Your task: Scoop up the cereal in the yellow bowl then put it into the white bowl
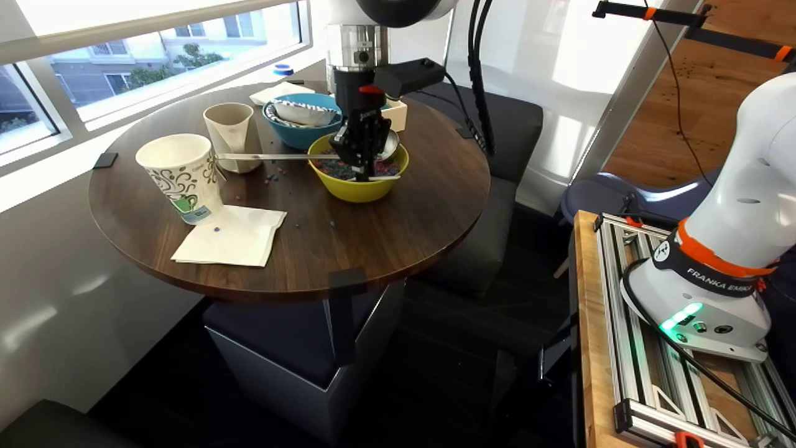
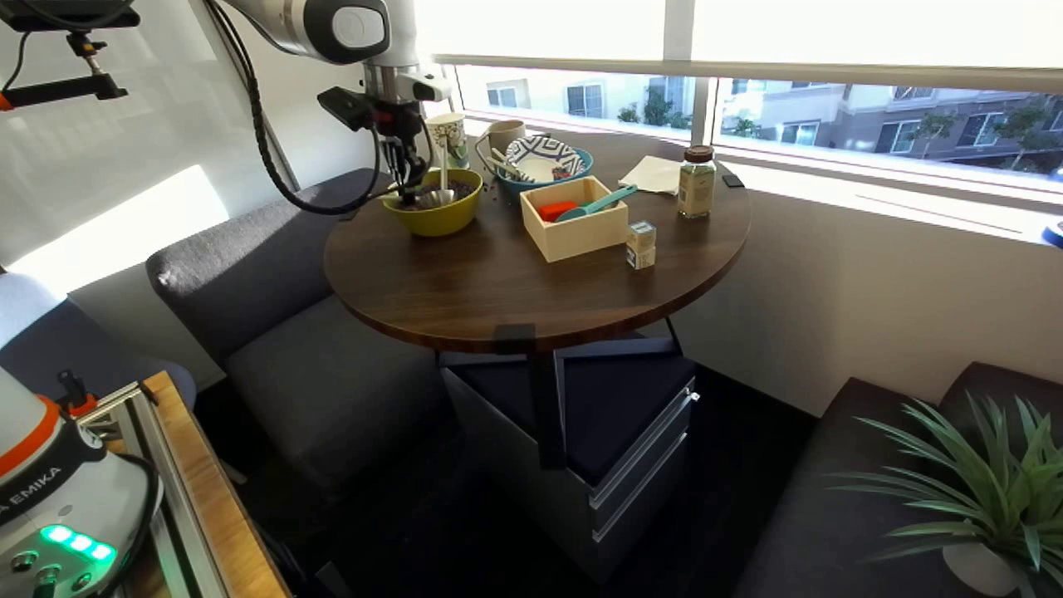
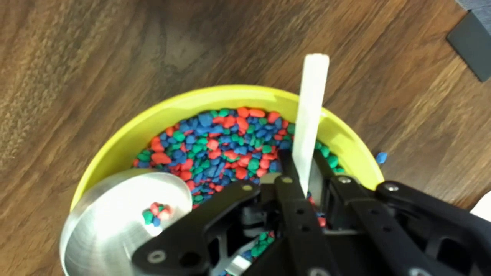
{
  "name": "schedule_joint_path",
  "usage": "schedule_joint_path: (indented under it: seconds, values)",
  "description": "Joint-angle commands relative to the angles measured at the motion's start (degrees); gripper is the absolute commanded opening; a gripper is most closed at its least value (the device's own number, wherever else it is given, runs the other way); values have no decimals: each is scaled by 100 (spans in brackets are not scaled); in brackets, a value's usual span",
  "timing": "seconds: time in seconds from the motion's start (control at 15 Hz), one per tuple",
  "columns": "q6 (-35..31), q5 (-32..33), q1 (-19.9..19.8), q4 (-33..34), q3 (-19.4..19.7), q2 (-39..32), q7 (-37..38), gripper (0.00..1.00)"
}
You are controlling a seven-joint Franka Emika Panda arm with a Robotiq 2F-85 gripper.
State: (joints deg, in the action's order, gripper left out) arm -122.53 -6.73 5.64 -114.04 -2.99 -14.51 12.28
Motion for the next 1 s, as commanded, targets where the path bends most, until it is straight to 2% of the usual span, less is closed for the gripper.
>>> schedule_joint_path:
  seconds: [0.0, 0.6, 0.93]
  values:
    - [-230, 275, 106, -338, -10, 169, 173, 4]
    - [-957, 736, 227, -1048, -79, 716, 272, 4]
    - [-1073, 853, 218, -1386, -127, 1061, 330, 4]
